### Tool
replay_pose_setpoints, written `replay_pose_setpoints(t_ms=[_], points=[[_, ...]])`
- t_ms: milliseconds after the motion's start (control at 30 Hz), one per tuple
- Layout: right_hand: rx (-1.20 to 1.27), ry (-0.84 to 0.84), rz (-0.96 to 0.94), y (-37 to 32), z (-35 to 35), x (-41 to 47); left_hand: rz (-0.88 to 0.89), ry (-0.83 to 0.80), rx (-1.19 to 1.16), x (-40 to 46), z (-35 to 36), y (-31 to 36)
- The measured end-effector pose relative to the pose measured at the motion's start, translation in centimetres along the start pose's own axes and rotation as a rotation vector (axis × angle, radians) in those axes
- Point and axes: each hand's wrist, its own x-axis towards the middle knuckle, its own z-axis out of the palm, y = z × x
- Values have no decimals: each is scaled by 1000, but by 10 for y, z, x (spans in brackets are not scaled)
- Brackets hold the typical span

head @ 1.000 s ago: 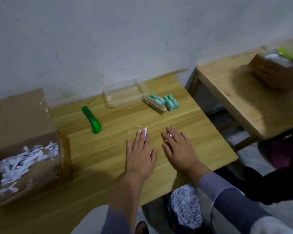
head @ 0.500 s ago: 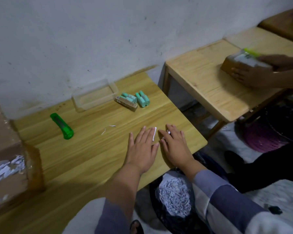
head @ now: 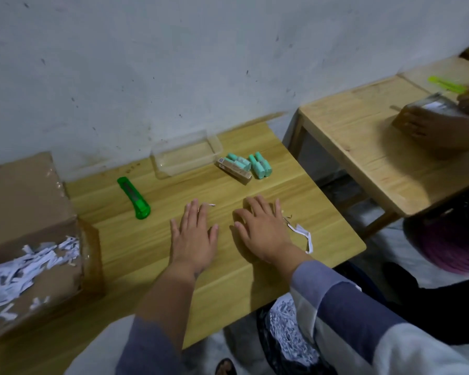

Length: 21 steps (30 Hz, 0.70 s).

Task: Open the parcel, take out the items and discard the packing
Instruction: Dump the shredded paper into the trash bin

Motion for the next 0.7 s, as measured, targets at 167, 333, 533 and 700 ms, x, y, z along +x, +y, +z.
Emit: replay_pose_setpoints(t_ms=[167,333,533,700], points=[[-35,15,43,12,1,-5,56,-67,17,9,2,6],[33,26,79,47,-4,-23,180,-81,49,-8,21,46],[212,133,131,83,3,-59,392,-118,26,-26,44,94],[281,117,162,78,9,-84,460,-81,-16,-31,44,102]])
